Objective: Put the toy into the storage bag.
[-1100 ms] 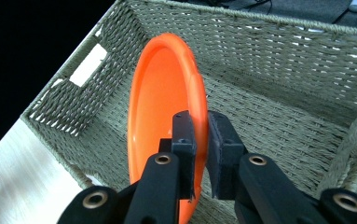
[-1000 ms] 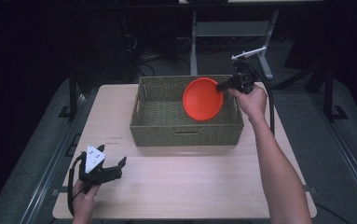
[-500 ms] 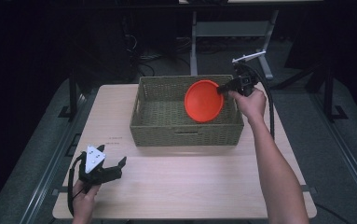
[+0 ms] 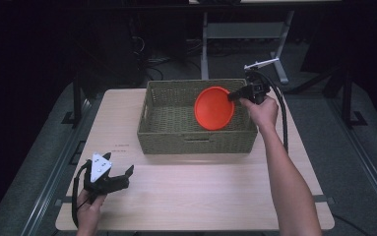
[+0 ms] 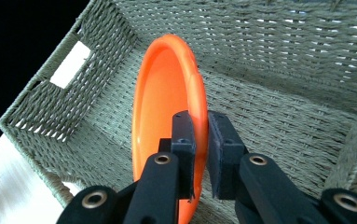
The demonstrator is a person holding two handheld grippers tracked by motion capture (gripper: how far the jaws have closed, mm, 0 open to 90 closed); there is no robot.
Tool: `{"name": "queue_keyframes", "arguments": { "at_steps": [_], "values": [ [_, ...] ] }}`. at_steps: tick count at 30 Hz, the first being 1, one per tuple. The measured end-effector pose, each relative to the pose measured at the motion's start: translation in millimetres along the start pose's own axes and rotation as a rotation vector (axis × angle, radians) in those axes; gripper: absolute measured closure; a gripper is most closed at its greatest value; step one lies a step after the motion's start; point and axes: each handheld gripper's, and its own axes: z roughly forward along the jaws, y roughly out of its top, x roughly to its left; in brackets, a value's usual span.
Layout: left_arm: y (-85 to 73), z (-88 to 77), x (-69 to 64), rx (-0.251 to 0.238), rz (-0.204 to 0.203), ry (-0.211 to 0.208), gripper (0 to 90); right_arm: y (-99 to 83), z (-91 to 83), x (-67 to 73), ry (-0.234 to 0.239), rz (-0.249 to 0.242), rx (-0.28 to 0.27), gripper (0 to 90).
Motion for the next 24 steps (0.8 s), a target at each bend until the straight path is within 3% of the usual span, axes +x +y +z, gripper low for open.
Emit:
{"name": "queue_keyframes", "arguments": {
  "at_steps": [24],
  "values": [
    [0.0, 0.0, -0.4, -0.002, -0.004, -0.003, 12.8, -9.1, 30.9, -0.7, -0.009, 0.004, 0.069, 80.9]
  ]
}}
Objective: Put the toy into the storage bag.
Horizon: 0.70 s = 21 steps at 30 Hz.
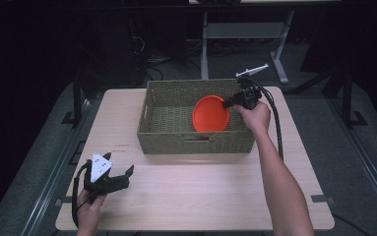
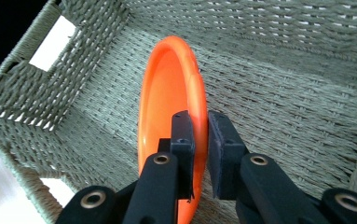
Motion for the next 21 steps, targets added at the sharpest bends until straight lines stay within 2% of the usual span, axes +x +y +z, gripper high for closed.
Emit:
{"name": "queue_keyframes", "arguments": {
  "at_steps": [3, 8, 14, 17, 21],
  "values": [
    [0.0, -0.1, -0.1, -0.001, 0.0, 0.001, 12.8, -1.1, 2.6, -1.2, -0.001, 0.011, 0.011, 80.5],
    [0.0, 0.1, 0.1, 0.0, 0.001, 0.0, 12.8, -0.7, 6.8, 1.9, -0.027, -0.014, 0.04, 79.4],
    [0.0, -0.1, 0.3, -0.001, 0.0, 0.001, 12.8, -0.7, 8.6, 1.7, -0.01, -0.009, 0.044, 77.9],
    [0.0, -0.5, 0.1, -0.002, 0.0, 0.0, 12.8, -0.1, 7.7, 3.3, -0.026, -0.02, 0.056, 77.5],
    [0.2, -0.1, -0.7, 0.0, 0.003, 0.001, 12.8, 0.0, 5.3, 2.1, -0.015, -0.017, 0.049, 75.2]
  ]
}}
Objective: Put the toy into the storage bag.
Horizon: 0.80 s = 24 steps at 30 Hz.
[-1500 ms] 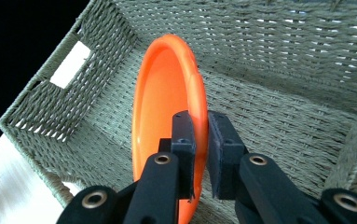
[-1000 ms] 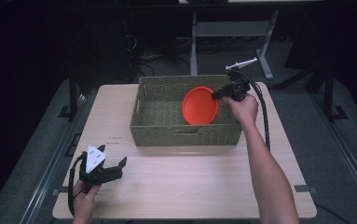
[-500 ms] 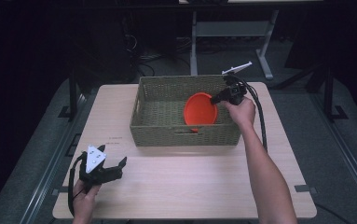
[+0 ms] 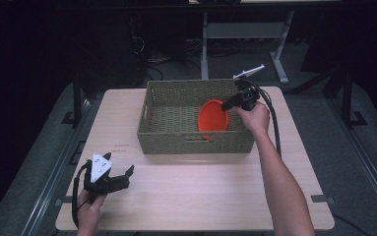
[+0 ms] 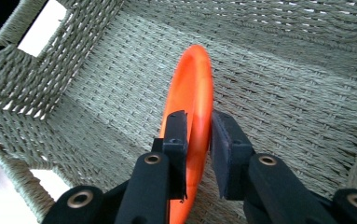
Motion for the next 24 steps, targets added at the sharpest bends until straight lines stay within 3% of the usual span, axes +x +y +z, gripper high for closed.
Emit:
{"name": "queue_keyframes", "arguments": {
  "at_steps": [9, 12, 24],
  "values": [
    [0.5, 0.9, -0.2, 0.0, -0.002, 0.0, 12.8, -0.3, -8.9, -4.2, -0.001, 0.01, -0.015, 73.4],
    [1.1, 1.7, -0.8, 0.002, -0.003, -0.002, 12.8, -0.6, -10.8, -5.4, 0.037, 0.023, -0.027, 73.6],
    [0.8, 0.7, 0.4, 0.005, 0.005, 0.002, 12.8, -2.7, -9.7, -2.1, 0.094, -0.002, -0.021, 67.1]
  ]
}}
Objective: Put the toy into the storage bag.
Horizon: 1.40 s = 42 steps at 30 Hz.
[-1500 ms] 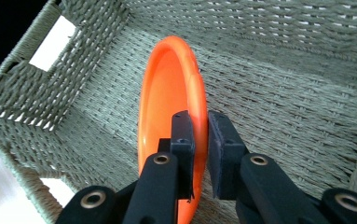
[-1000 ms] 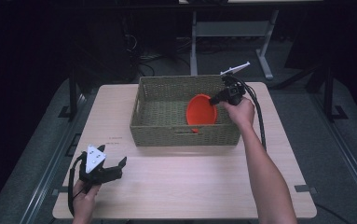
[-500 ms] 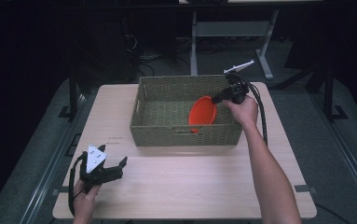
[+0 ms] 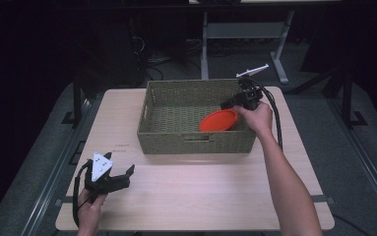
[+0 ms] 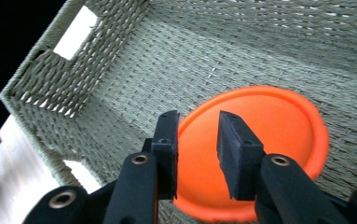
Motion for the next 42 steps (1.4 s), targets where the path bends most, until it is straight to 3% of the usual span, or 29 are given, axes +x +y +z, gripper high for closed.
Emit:
{"name": "queue_keyframes", "arguments": {
  "at_steps": [10, 19, 23, 42],
  "values": [
    [-0.4, -0.4, -2.1, -0.009, -0.004, -0.003, 12.8, -7.2, -9.0, 4.2, 0.034, -0.015, 0.0, 58.4],
    [0.0, -0.9, -2.6, -0.007, -0.006, -0.001, 12.8, -19.1, -27.3, 7.9, 0.067, -0.027, -0.049, 50.0],
    [-0.1, 0.7, -4.1, 0.001, 0.002, -0.009, 12.8, -21.4, -35.6, 8.2, 0.078, -0.014, -0.043, 44.7],
    [-0.1, -0.4, -3.3, -0.002, 0.003, -0.006, 12.8, -30.8, -64.9, 24.5, 0.108, -0.076, -0.067, 32.5]
  ]
}}
